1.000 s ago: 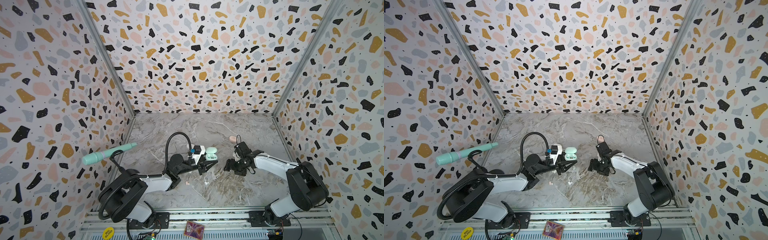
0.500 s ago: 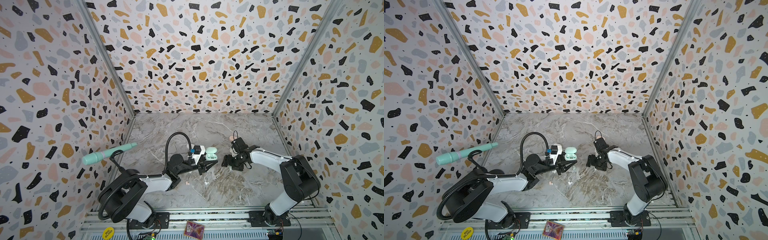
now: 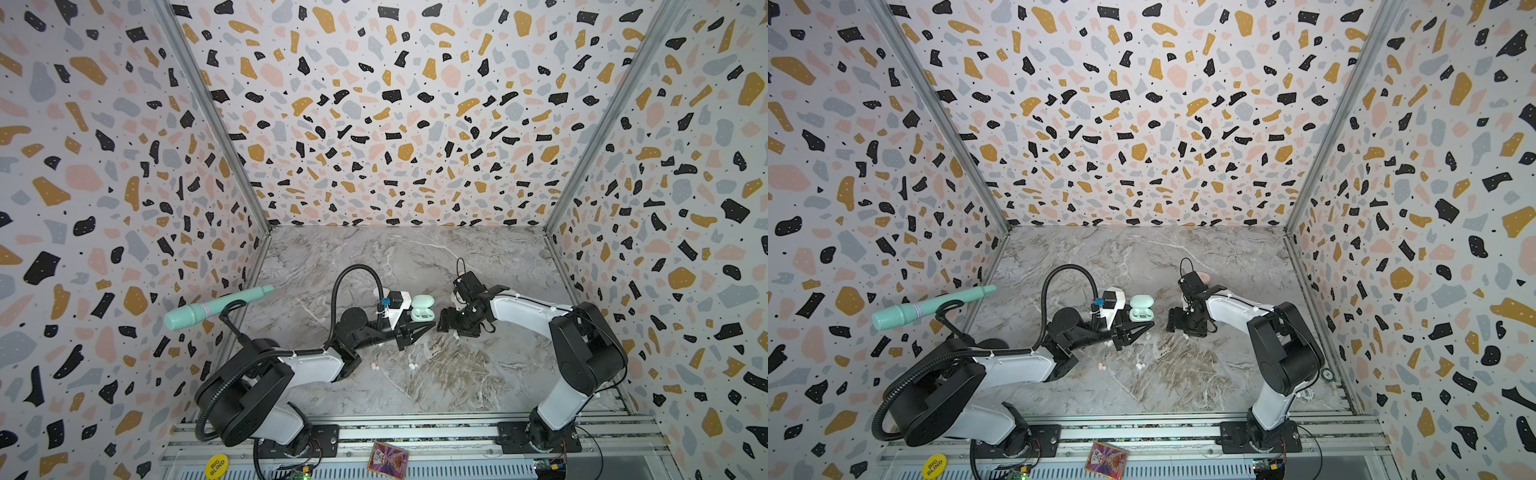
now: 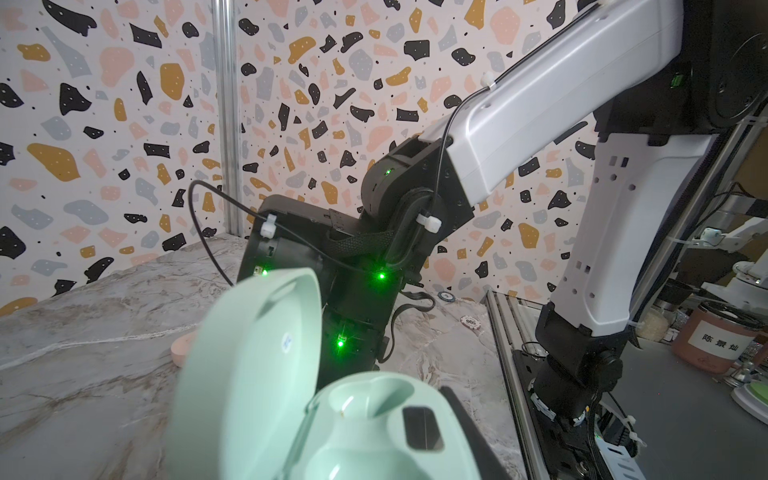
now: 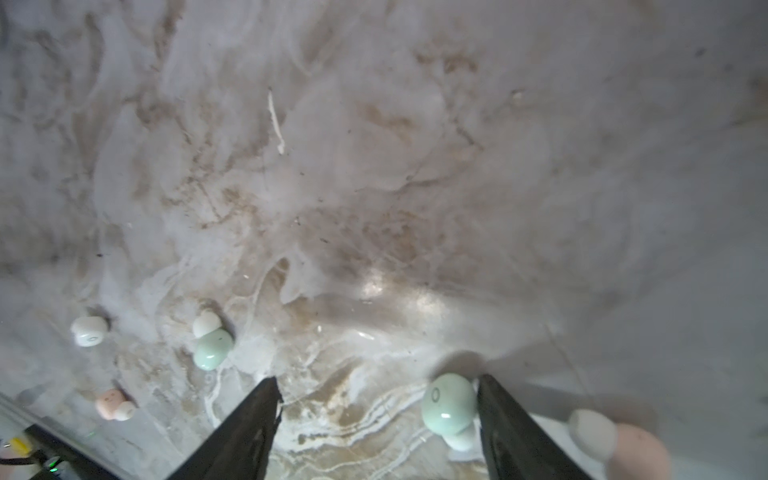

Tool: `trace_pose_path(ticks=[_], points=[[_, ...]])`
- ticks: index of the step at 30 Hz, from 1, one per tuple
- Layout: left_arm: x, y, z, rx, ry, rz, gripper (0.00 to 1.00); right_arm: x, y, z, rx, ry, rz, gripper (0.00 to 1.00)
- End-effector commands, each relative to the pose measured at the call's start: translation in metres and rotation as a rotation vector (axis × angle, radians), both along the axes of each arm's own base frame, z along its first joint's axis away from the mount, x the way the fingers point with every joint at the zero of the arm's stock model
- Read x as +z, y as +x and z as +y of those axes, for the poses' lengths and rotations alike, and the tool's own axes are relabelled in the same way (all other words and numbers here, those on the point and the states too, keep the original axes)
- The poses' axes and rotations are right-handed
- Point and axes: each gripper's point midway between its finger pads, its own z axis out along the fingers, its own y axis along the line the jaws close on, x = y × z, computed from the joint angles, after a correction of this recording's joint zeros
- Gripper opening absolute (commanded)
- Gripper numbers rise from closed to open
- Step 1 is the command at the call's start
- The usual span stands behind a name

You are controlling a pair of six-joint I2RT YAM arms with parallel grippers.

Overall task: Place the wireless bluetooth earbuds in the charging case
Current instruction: 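Lower the open right gripper around the mint-green earbud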

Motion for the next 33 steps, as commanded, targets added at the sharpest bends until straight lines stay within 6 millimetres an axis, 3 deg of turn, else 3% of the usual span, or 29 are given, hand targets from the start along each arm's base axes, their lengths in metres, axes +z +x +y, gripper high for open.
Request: trace_pose_path(ticks=[1, 13, 33], points=[[0.019, -0.003, 0.002, 0.003, -0.042, -0.071, 0.19, 0.004, -0.001, -0.019, 0.012, -0.125, 0.001, 0.74], [0.019, -0.004, 0.004, 0.007, -0.045, -0.071, 0.19, 0.000, -0.005, -0.008, -0.017, -0.124, 0.020, 0.51], [0.019, -0.004, 0.003, 0.008, -0.046, -0.065, 0.19, -0.009, -0.005, -0.015, -0.051, -0.181, 0.030, 0.40]])
